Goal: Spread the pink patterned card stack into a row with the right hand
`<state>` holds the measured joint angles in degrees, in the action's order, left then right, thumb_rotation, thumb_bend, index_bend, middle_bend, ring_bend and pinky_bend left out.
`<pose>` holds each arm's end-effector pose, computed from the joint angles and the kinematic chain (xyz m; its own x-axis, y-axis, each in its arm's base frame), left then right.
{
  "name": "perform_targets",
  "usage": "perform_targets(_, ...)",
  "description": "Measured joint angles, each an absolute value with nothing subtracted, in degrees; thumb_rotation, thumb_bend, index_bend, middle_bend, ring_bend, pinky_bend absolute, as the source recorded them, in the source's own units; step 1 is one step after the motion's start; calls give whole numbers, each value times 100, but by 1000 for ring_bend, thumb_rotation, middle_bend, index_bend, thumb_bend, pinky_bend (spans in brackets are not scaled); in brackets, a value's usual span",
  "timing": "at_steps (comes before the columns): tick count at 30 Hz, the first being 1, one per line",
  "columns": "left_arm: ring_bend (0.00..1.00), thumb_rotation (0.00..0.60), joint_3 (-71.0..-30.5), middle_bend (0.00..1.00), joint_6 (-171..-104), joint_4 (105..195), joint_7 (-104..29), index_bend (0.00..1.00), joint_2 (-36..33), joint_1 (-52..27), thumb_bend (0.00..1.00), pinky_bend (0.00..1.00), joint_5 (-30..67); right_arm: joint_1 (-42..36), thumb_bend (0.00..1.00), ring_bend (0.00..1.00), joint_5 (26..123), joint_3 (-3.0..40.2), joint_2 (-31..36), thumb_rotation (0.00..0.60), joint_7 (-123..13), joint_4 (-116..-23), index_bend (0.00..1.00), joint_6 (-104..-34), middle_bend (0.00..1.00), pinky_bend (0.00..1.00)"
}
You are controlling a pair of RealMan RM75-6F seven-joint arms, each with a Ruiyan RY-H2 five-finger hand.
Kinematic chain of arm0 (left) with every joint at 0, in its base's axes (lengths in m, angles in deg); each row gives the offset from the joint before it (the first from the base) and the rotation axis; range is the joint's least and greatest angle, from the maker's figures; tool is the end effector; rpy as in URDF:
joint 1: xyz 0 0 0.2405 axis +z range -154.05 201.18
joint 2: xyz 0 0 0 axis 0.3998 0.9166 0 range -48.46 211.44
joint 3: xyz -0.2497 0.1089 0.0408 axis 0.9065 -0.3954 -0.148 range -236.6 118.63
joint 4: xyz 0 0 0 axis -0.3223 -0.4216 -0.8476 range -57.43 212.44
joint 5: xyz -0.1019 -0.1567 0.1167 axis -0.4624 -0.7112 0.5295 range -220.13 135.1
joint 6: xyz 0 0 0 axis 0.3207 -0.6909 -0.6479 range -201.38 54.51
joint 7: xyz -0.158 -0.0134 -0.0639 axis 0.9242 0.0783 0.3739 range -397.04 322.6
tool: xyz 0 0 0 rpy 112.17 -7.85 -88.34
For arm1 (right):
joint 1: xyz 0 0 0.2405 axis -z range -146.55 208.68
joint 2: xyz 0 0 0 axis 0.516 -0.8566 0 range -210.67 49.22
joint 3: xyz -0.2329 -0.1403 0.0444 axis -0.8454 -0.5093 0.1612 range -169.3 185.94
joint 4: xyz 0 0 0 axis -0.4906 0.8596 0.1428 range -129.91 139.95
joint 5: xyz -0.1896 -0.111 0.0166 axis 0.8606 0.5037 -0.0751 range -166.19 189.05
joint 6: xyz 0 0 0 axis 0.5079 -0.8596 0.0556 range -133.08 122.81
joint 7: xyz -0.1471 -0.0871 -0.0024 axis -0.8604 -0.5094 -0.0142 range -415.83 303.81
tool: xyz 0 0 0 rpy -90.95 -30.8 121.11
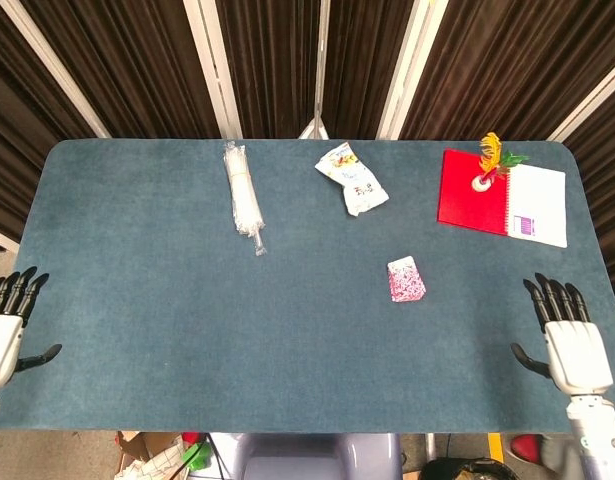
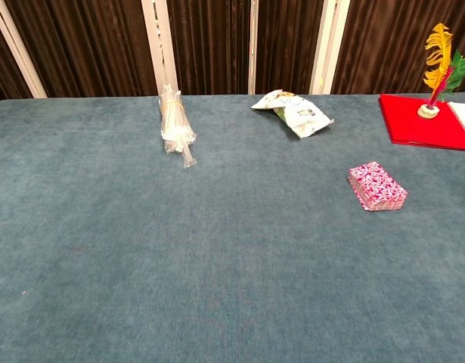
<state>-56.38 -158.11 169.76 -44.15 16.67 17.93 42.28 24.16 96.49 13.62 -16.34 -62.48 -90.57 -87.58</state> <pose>-0.3327 0.2138 0.1534 0.4929 0.0092 0.8701 0.8701 -0.0031 -0.4929 -0.3127 -0.2299 0.1515 0.4386 0.0052 0.8987 -0.8980 -0.0364 0.4385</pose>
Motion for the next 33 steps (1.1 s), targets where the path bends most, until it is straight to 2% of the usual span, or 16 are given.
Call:
perform_targets(9,0,600,-5634,0,-15754,17024,-4357,0,1713,1760,0,0,4229,1688,262,0,9194,1701,-1705,600,-7170,-9538,0,-7783,0,0)
perform_targets(17,0,600,-5647,0,-15652,17079,-4269,0,1772,1740,0,0,4172,793,261,0,7919,2043,-1417,600,-8295,-9722,0,-6709,0,0)
perform_targets(27,0,600,-5649,0,-15513,17149,-4111,0,1845,1706,0,0,4090,-377,262,0,6073,2248,-567,600,-9473,-9142,0,-5895,0,0)
perform_targets(33,0,600,-5646,0,-15446,17186,-4064,0,1882,1686,0,0,4038,-850,261,0,5420,2204,-134,600,-9760,-8583,0,-5688,3,0)
